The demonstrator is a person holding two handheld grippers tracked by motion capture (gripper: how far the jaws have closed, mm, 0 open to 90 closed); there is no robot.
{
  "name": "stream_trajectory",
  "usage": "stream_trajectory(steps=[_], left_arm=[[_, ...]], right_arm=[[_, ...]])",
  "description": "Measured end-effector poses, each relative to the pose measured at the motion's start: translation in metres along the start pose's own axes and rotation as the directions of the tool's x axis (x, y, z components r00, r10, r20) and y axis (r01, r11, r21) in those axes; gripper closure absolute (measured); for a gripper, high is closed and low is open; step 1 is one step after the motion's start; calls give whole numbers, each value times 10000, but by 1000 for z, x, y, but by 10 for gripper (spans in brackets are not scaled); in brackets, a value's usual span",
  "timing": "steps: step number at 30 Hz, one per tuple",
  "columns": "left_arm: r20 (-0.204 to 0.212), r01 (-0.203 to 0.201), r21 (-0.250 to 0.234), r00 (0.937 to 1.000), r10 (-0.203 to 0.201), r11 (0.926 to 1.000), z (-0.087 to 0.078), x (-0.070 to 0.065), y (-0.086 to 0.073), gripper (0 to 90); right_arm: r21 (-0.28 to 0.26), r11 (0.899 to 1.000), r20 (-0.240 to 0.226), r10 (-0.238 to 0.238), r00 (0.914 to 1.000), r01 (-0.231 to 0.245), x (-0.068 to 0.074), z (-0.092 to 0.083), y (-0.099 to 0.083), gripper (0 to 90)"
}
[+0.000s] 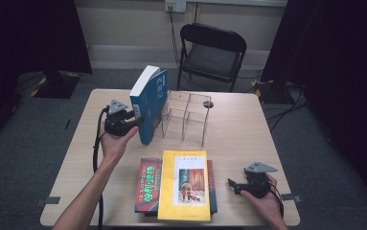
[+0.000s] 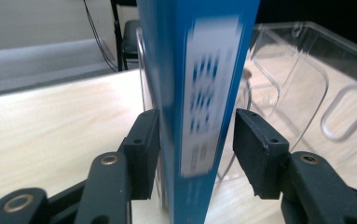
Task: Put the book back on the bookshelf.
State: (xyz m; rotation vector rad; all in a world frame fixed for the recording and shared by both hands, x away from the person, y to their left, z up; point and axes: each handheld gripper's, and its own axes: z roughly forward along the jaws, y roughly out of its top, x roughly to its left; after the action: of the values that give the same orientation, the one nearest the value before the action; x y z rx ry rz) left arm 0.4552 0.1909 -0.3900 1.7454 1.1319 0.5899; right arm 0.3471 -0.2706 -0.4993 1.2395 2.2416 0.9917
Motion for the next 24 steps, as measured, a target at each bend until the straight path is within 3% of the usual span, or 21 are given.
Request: stream_trajectory(steps=[2, 7, 12, 17, 21, 24], left_arm=[[208, 176, -13, 9996, -175, 9998, 2, 2, -5, 552], [296, 77, 74, 9995, -79, 9999, 1, 1, -7, 603], [316, 480, 43, 9983, -481, 9988, -1, -1, -9, 606], [576, 372, 36, 9976, -374, 9993, -2, -1, -10, 599], [533, 302, 16, 9981, -303, 9995, -3, -3, -10, 603], [723, 151, 95, 9973, -157, 9998, -8, -1, -11, 670]], right_arm=[[-2, 10000, 8, 2, 10000, -2, 0, 0, 0, 177], [-2, 10000, 10, 10, 10000, -10, 0, 0, 0, 177], [2, 10000, 14, 10, 10000, -10, 0, 0, 0, 177], [0, 10000, 13, 9, 10000, -9, 0, 0, 0, 177], [1, 10000, 13, 10, 10000, -10, 0, 0, 0, 177], [0, 10000, 13, 9, 10000, -9, 0, 0, 0, 177]])
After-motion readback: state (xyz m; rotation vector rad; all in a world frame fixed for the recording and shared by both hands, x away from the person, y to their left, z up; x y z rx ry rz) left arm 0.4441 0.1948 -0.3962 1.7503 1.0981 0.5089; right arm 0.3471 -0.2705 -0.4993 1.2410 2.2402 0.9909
